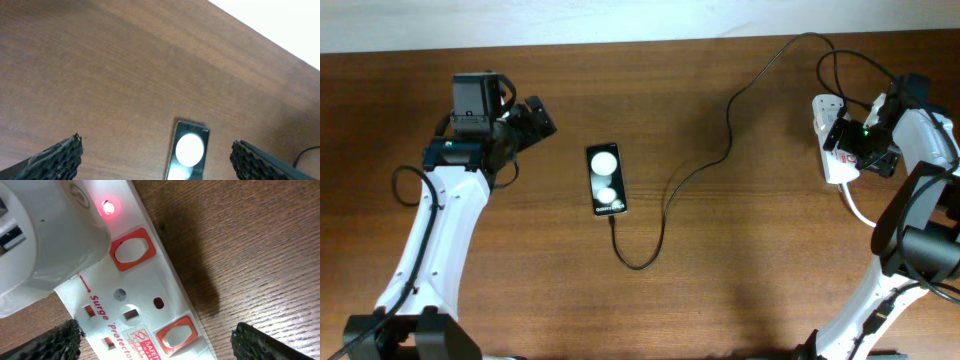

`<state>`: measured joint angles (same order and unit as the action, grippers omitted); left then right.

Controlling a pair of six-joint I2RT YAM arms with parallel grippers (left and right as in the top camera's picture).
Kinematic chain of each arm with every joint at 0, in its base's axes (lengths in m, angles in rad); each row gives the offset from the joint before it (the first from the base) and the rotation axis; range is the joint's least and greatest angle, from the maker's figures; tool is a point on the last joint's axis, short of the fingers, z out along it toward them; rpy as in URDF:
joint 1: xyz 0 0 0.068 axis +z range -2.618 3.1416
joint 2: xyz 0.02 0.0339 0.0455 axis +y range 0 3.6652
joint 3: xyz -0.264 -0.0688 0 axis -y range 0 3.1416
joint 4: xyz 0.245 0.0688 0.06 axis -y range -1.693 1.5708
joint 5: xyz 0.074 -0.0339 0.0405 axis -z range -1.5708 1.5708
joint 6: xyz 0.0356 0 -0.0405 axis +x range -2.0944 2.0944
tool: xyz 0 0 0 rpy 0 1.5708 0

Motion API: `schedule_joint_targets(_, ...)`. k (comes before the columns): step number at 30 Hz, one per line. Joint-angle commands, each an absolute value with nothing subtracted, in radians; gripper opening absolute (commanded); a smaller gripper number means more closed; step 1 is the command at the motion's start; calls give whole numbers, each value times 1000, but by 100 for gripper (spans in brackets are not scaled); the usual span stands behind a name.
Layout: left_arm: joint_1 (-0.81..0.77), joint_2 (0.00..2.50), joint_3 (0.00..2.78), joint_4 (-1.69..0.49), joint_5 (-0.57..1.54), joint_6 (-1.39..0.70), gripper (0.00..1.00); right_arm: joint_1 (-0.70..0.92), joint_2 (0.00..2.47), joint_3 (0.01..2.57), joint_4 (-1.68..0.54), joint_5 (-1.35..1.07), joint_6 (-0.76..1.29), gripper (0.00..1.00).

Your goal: Plug charger to phone and switch on socket

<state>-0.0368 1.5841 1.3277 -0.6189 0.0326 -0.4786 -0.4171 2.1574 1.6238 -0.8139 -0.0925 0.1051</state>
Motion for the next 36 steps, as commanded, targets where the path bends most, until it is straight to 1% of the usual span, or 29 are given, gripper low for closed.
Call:
schedule_joint_targets(1,-30,1559,1330,-680,-15,-462,99,-413,2166,1605,-812,-68,105,99)
schedule_joint_targets(3,-41,1559,1304,-686,-15,-415,99,-413,2166,1605,-812,-68,105,99)
schedule_joint_targets(8,-77,1559,1242,-677,-16,-402,99,-413,2166,1605,-812,-68,105,99)
schedule_joint_targets(16,-127,1559,1073,-486,-15,-378,99,-413,2166,1605,-812,-68,105,99)
schedule_joint_targets(20,-154,1559,1020,-438,-15,-296,99,-413,2166,1605,-812,-68,105,98)
schedule_joint_targets(27,-205,1559,1014,-423,-14,-188,99,-413,2166,1605,-811,-68,105,99)
schedule_joint_targets(36,-210,1556,1014,-417,7,-188,99,-413,2166,1605,-811,-68,105,99)
